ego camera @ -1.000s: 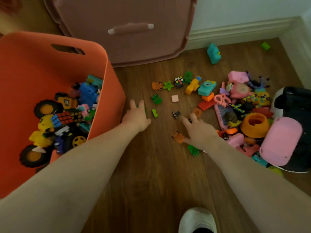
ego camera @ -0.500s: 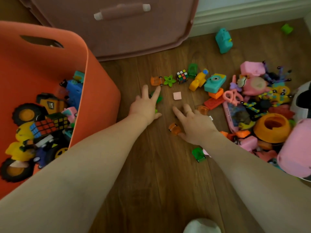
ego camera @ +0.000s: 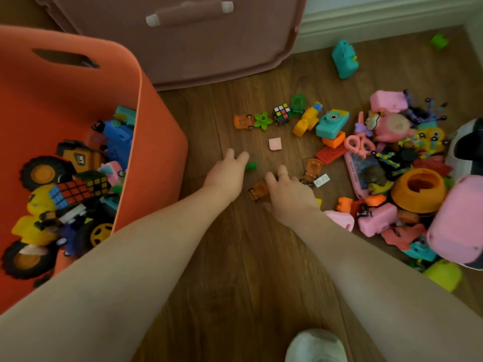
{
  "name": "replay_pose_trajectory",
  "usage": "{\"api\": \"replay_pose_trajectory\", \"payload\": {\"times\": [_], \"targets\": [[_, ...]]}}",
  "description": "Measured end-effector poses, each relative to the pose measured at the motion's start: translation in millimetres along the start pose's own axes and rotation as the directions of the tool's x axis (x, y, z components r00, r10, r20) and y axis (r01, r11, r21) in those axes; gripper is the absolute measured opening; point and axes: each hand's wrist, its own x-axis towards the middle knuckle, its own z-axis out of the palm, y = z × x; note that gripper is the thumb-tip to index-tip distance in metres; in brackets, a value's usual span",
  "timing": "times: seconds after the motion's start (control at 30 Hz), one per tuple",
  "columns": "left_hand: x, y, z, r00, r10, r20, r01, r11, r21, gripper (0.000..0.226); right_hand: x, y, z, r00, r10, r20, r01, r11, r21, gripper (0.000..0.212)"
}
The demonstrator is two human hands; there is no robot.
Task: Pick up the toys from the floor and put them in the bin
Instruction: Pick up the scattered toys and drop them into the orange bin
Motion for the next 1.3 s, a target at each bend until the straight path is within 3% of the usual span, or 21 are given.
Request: {"api": "replay_pose_trajectory", "payload": {"times": [0.1, 0.2, 0.27, 0.37, 0.43, 0.53, 0.6, 0.63, 0.7, 0.73, 0.77, 0.87, 0.9, 0.93, 1.0, 1.03, 1.07, 1.13, 1.17, 1.23, 1.3], "targets": [[-13, 5, -8, 1.000, -0.016, 0.005, 0.017, 0.988, -0.152, 0.047, -5, -6, 4, 0.999, -0.001, -0.048, 0.002, 1.000, 0.020, 0.042], [-28, 17, -20, 0.997, -0.066, -0.035, 0.047, 0.915, -0.400, 0.041, -12, -9, 5, 0.999, -0.036, -0.002, 0.036, 0.998, 0.055, 0.071], [-36, 25, -30, 0.996, -0.080, -0.034, 0.047, 0.823, -0.567, 0.040, -16, -13, 0, 0.993, -0.112, 0.048, 0.112, 0.994, -0.003, 0.076], [-49, 29, -52, 0.997, -0.050, -0.064, -0.016, 0.655, -0.756, 0.042, -18, -18, -5, 0.984, -0.128, 0.126, 0.134, 0.990, -0.039, 0.061], [-61, 25, -73, 0.989, -0.023, -0.149, -0.103, 0.619, -0.778, 0.038, -17, -17, -3, 0.983, -0.094, 0.160, 0.095, 0.995, 0.003, 0.050], [-82, 11, -104, 0.960, 0.092, -0.263, -0.259, 0.639, -0.724, 0.032, -18, -8, 0, 0.985, 0.022, 0.169, -0.051, 0.985, 0.165, 0.044], [-97, -3, -118, 0.941, 0.169, -0.294, -0.329, 0.670, -0.666, 0.030, -21, -1, -5, 0.982, 0.094, 0.163, -0.155, 0.896, 0.416, 0.040], [-105, -11, -121, 0.933, 0.177, -0.312, -0.345, 0.682, -0.645, 0.029, -24, -1, -13, 0.973, 0.130, 0.188, -0.218, 0.776, 0.592, 0.036], [-119, -22, -124, 0.913, 0.131, -0.387, -0.365, 0.687, -0.629, 0.029, -33, -9, -40, 0.961, 0.124, 0.247, -0.276, 0.410, 0.869, 0.025], [-128, -25, -124, 0.896, 0.081, -0.436, -0.372, 0.672, -0.641, 0.030, -37, -16, -56, 0.973, 0.104, 0.205, -0.226, 0.273, 0.935, 0.022], [-136, -27, -125, 0.877, 0.024, -0.480, -0.381, 0.644, -0.664, 0.029, -43, -24, -73, 0.987, 0.098, 0.125, -0.143, 0.205, 0.968, 0.020], [-158, -37, -131, 0.819, -0.079, -0.569, -0.432, 0.568, -0.701, 0.030, -62, -50, -121, 0.996, 0.060, -0.073, 0.068, 0.094, 0.993, 0.015], [-163, -44, -135, 0.789, -0.052, -0.612, -0.461, 0.608, -0.646, 0.031, -68, -60, -135, 0.993, 0.029, -0.110, 0.108, 0.063, 0.992, 0.012], [-168, -52, -139, 0.744, 0.025, -0.667, -0.483, 0.710, -0.512, 0.032, -73, -69, -145, 0.990, -0.002, -0.141, 0.141, 0.052, 0.989, 0.012], [-166, -74, -141, 0.664, 0.264, -0.700, -0.430, 0.900, -0.068, 0.036, -79, -88, -162, 0.983, -0.043, -0.176, 0.179, 0.092, 0.979, 0.015], [-160, -88, -138, 0.688, 0.339, -0.642, -0.355, 0.928, 0.109, 0.037, -81, -99, -169, 0.982, -0.056, -0.183, 0.188, 0.105, 0.977, 0.016], [-152, -101, -134, 0.774, 0.315, -0.548, -0.256, 0.949, 0.184, 0.038, -81, -108, -174, 0.981, -0.062, -0.183, 0.188, 0.103, 0.977, 0.016], [-139, -121, -126, 0.948, 0.074, -0.309, -0.017, 0.983, 0.184, 0.042, -80, -127, -181, 0.981, -0.082, -0.175, 0.182, 0.085, 0.980, 0.015], [-136, -130, -123, 0.985, -0.043, -0.166, 0.076, 0.976, 0.203, 0.047, -78, -135, -183, 0.981, -0.089, -0.170, 0.177, 0.084, 0.981, 0.016], [-133, -144, -114, 0.994, -0.109, -0.020, 0.110, 0.951, 0.289, 0.054, -76, -151, -182, 0.981, -0.104, -0.161, 0.172, 0.112, 0.979, 0.020], [-132, -151, -107, 0.997, -0.020, -0.078, 0.038, 0.972, 0.231, 0.055, -74, -160, -179, 0.977, -0.109, -0.185, 0.206, 0.234, 0.950, 0.025]]}}
